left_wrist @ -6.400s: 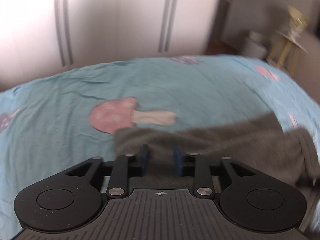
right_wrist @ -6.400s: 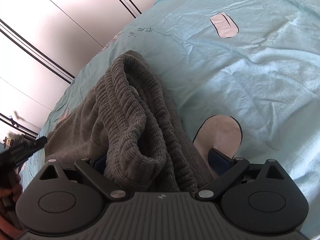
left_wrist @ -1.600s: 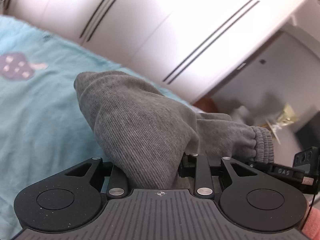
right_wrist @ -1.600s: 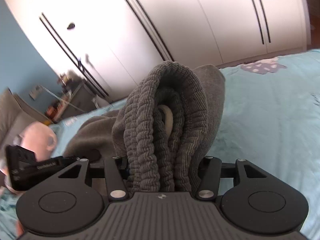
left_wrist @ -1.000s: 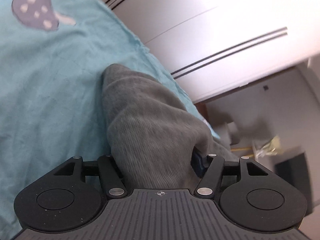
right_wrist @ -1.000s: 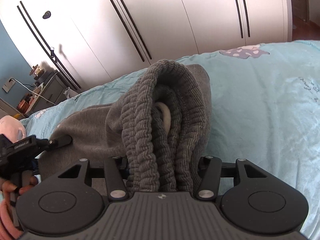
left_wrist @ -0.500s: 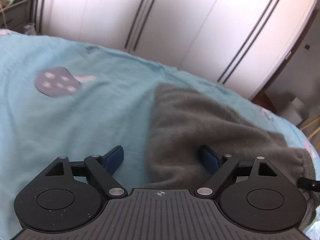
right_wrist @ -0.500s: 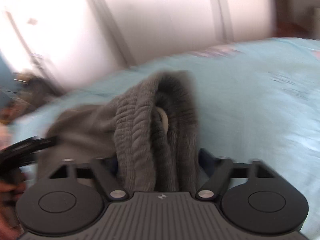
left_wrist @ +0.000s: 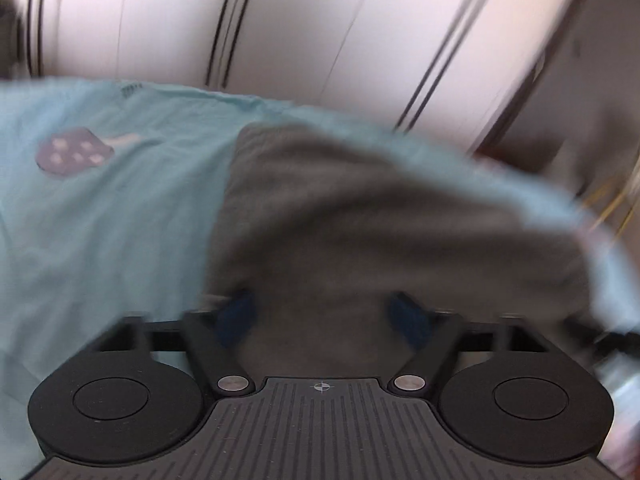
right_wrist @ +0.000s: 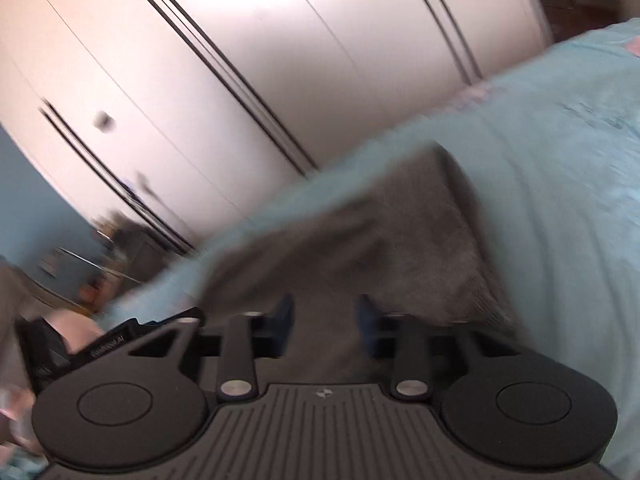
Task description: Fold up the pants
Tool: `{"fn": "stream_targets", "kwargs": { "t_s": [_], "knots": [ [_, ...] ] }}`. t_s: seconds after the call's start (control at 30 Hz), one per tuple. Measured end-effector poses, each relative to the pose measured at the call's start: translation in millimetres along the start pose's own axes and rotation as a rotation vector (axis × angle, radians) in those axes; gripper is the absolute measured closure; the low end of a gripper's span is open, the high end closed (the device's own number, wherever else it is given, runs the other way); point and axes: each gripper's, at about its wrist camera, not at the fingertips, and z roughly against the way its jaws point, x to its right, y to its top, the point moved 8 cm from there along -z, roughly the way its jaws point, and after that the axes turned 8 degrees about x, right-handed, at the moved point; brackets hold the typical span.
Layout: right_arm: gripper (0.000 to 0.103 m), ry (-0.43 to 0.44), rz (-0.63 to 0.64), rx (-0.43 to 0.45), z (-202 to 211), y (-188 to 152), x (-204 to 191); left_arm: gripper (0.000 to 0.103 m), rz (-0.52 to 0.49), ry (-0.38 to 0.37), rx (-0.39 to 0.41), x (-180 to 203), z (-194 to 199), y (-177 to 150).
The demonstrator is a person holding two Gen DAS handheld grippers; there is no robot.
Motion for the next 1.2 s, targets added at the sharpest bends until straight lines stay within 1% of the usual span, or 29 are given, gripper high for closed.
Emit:
{"fn": "stream_targets", "kwargs": {
  "t_s": [0.03, 0.07, 0.1, 0.13, 0.17, 0.2, 0.23, 0.27, 0.3, 0.37, 0.4, 0.43, 0.47, 0.53, 0.6, 0.63, 0.67, 0.7, 0.73, 0.77, 0.8, 0.83, 0.9, 0.93, 1.0, 1.07, 1.1, 1.17, 1.2],
  "knots": [
    [0.103, -0.042, 0.04, 0.0, -1.5, -4.1, 9.7, 0.024, -0.07, 0.009, 0.027, 3.4, 0.8, -2.6],
    [0.103, -0.042, 0.052, -0.006, -0.4, -6.7, 18.1, 0.024, -0.115, 0.033, 0.042, 7.6, 4.0, -2.8],
    [0.103, -0.013, 0.028, -0.015, 1.6, -9.2, 24.2, 0.023, -0.14, 0.064, 0.045, 11.2, 7.3, 0.8],
    [0.103, -0.008, -0.019, -0.022, 4.5, -10.2, 29.7, 0.022, -0.158, 0.091, 0.046, 16.2, 14.0, 2.9],
    [0.103, -0.013, -0.052, -0.025, 8.5, -9.4, 30.3, 0.018, -0.172, 0.089, 0.053, 23.2, 21.8, 5.1],
    [0.102, -0.032, -0.064, -0.013, 16.5, -8.0, 27.5, 0.011, -0.182, 0.05, 0.059, 29.0, 25.7, 5.0],
    [0.099, -0.027, -0.065, 0.007, 24.7, -7.0, 21.1, 0.01, -0.184, -0.004, 0.055, 36.8, 32.7, 4.1],
    [0.095, 0.003, -0.053, 0.017, 30.2, -7.2, 14.5, 0.009, -0.183, -0.049, 0.045, 43.4, 37.9, 0.1],
    [0.094, 0.017, -0.04, 0.004, 30.4, -9.4, 12.4, 0.009, -0.19, -0.062, 0.04, 46.6, 41.0, -4.6],
    [0.094, 0.021, -0.029, -0.042, 26.4, -20.5, 14.5, 0.007, -0.242, -0.024, -0.01, 49.4, 36.7, -21.5],
    [0.099, 0.002, -0.025, -0.063, 22.8, -27.0, 19.3, 0.007, -0.262, 0.013, -0.045, 48.3, 34.1, -31.8],
    [0.102, -0.015, -0.019, -0.084, 19.2, -32.2, 23.9, 0.007, -0.259, 0.018, -0.045, 48.1, 36.6, -42.0],
    [0.103, -0.02, -0.008, -0.09, 17.6, -34.7, 26.3, 0.007, -0.252, 0.027, -0.021, 47.7, 41.4, -44.9],
    [0.103, -0.031, 0.013, -0.104, 16.3, -38.6, 23.4, 0.007, -0.225, 0.056, -0.026, 47.7, 57.2, -46.0],
    [0.103, -0.058, 0.032, -0.114, 25.9, -38.9, 15.2, 0.001, -0.155, 0.023, -0.015, 47.5, 74.9, -53.4],
    [0.1, -0.059, 0.064, -0.115, 32.0, -39.5, 9.2, 0.001, -0.137, 0.005, -0.031, 45.4, 77.3, -62.7],
    [0.1, -0.072, 0.095, -0.121, 34.4, -40.8, 5.0, 0.001, -0.153, 0.034, -0.059, 40.8, 77.9, -75.6],
    [0.091, -0.096, 0.116, -0.136, 37.5, -44.2, 4.4, 0.001, -0.183, 0.1, -0.108, 34.3, 75.5, -87.4],
    [0.081, -0.141, 0.126, -0.154, 39.5, -49.2, 8.7, 0.0, -0.209, 0.18, -0.188, 26.8, 67.3, -100.2],
    [0.052, -0.182, 0.133, -0.172, 43.6, -54.3, 10.5, 0.0, -0.193, 0.216, -0.228, 21.1, 65.0, -106.5],
    [0.025, -0.209, 0.133, -0.195, 47.3, -59.4, 11.2, 0.001, -0.139, 0.219, -0.216, 19.8, 71.3, -103.5],
    [0.017, -0.221, 0.126, -0.215, 53.0, -67.6, 9.3, 0.001, -0.1, 0.231, -0.222, 20.0, 76.7, -101.3],
    [0.005, -0.195, 0.155, -0.273, 65.3, -90.2, -4.9, 0.001, -0.043, 0.251, -0.24, 23.4, 88.1, -105.8],
    [0.005, -0.196, 0.191, -0.311, 70.6, -104.2, -12.6, 0.001, -0.029, 0.257, -0.256, 26.8, 95.0, -111.7],
    [0.005, -0.218, 0.283, -0.372, 81.6, -133.1, -26.7, 0.001, -0.03, 0.271, -0.32, 37.9, 106.5, -124.6],
    [0.005, -0.234, 0.363, -0.412, 92.2, -153.2, -37.1, 0.001, -0.061, 0.31, -0.365, 48.2, 118.1, -137.1],
    [0.005, -0.256, 0.397, -0.413, 96.8, -157.3, -41.6, 0.001, -0.094, 0.333, -0.361, 53.7, 123.5, -140.3],
    [0.005, -0.336, 0.459, -0.397, 104.4, -159.8, -46.4, 0.001, -0.162, 0.388, -0.346, 64.7, 132.2, -141.3],
    [0.005, -0.372, 0.496, -0.419, 104.3, -161.6, -47.2, 0.001, -0.189, 0.419, -0.345, 70.2, 140.4, -142.2]
  ]
}}
